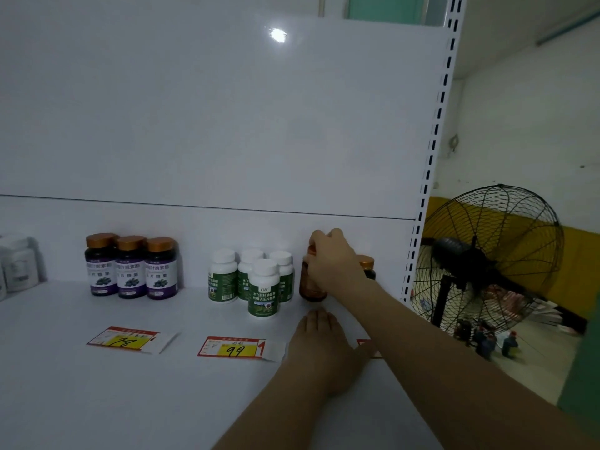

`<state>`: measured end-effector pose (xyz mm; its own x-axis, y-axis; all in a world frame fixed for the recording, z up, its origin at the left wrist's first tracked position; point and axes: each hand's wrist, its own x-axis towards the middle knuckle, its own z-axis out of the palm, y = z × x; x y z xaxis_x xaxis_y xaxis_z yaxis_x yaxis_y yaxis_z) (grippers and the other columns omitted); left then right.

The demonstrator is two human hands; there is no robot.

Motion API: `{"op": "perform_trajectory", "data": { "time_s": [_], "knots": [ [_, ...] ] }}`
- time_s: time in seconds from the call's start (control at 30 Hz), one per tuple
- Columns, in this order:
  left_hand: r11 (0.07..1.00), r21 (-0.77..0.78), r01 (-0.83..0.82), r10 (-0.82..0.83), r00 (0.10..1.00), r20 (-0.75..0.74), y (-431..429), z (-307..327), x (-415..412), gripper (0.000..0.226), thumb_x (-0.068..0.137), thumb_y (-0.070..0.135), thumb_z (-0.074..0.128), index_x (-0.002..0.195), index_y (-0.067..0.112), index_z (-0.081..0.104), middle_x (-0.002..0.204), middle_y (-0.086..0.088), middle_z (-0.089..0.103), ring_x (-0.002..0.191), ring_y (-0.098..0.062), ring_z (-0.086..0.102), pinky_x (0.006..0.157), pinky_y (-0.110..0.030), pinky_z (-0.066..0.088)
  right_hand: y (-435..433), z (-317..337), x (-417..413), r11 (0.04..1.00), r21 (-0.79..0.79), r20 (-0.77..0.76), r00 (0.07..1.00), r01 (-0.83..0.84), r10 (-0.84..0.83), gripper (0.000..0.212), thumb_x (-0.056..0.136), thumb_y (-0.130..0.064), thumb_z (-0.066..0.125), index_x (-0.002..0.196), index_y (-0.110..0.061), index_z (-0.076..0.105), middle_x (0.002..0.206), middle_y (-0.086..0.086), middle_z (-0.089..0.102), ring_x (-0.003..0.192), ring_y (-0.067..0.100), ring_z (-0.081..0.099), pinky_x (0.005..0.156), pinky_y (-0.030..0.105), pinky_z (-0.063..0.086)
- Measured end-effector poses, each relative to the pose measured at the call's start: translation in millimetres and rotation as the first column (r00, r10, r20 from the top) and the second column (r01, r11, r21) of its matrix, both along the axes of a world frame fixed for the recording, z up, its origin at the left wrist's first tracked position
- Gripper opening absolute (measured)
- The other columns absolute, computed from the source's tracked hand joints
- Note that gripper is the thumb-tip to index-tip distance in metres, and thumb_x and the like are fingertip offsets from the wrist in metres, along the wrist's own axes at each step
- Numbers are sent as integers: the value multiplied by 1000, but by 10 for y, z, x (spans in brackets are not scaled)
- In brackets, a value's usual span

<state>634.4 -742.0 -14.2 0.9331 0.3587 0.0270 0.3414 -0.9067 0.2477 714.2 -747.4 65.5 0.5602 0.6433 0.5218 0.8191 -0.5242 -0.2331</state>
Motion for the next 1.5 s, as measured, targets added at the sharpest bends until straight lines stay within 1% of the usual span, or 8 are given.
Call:
{"op": "perform_trajectory", "data": {
  "time_s": [0.1, 0.2, 0.3, 0.43, 0.67, 0.8, 1.13, 1.5],
  "knots": [
    [998, -63, -25, 26, 999, 28, -22, 61, -55, 160, 19, 89, -31, 150, 2, -2, 159, -13, -2, 147, -24, -1, 118, -35, 1, -147, 172, -81, 992, 119, -21, 999, -27, 29, 29, 97, -23, 48, 119, -5, 52, 119, 14, 44, 102, 28, 51, 84, 28, 41],
    [979, -200, -44, 70, 989, 129, -20, 66, -8, 100, 82, 77, 17, 151, 5, 7, 158, -11, 9, 146, -23, 11, 119, -36, 12, -315, 325, -129, 962, 273, -78, 995, -31, 54, 30, 95, -27, 53, 121, -11, 55, 120, 11, 46, 107, 25, 51, 85, 24, 38],
    [914, -405, -17, 166, 927, 336, 10, 136, 53, 69, 84, 61, 51, 134, 15, 41, 135, 5, 48, 123, -15, 48, 98, -28, 42, -497, 364, -147, 909, 415, -109, 990, -35, 87, 28, 92, -31, 58, 116, -17, 61, 110, 6, 58, 102, 20, 54, 82, 21, 40],
    [764, -633, 124, 265, 835, 483, 64, 269, 51, 46, 76, 42, 74, 111, 24, 50, 105, 9, 61, 92, -8, 59, 67, -15, 42, -705, 256, -138, 821, 570, -252, 947, -20, 199, 23, 87, -34, 66, 105, -21, 66, 86, -13, 56, 82, 3, 52, 67, 5, 39],
    [710, -678, 189, 307, 783, 541, 103, 379, -7, 56, 68, 30, 82, 114, 12, 55, 107, -6, 66, 97, -21, 63, 86, -34, 52, -889, 110, -2, 735, 678, -352, 868, -21, 350, 22, 81, -33, 72, 99, -21, 71, 89, -15, 65, 84, -4, 58, 57, 3, 45],
    [744, -643, 182, 235, 829, 507, 71, 402, -53, 45, 72, 29, 79, 110, 17, 58, 102, 2, 67, 93, -14, 62, 78, -19, 48, -915, 66, 55, 741, 671, -404, 819, -38, 407, 20, 87, -33, 64, 102, -23, 72, 97, -12, 69, 92, 1, 62, 71, 11, 48],
    [403, -859, 316, 121, 912, 392, 67, 437, -151, 31, 79, 29, 72, 104, 12, 66, 94, -8, 74, 91, -22, 70, 88, -31, 53, -972, -23, 149, 684, 730, -569, 553, -1, 608, 19, 94, -28, 56, 102, -20, 71, 109, 5, 69, 106, 23, 63, 93, 41, 53],
    [477, -828, 293, 118, 913, 391, 42, 451, -133, 43, 75, 31, 75, 110, 10, 64, 90, -8, 74, 87, -22, 71, 86, -31, 54, -954, -19, 149, 694, 719, -578, 516, -45, 632, 20, 94, -32, 55, 100, -21, 71, 107, 7, 69, 104, 24, 64, 89, 37, 55]
  ]
}}
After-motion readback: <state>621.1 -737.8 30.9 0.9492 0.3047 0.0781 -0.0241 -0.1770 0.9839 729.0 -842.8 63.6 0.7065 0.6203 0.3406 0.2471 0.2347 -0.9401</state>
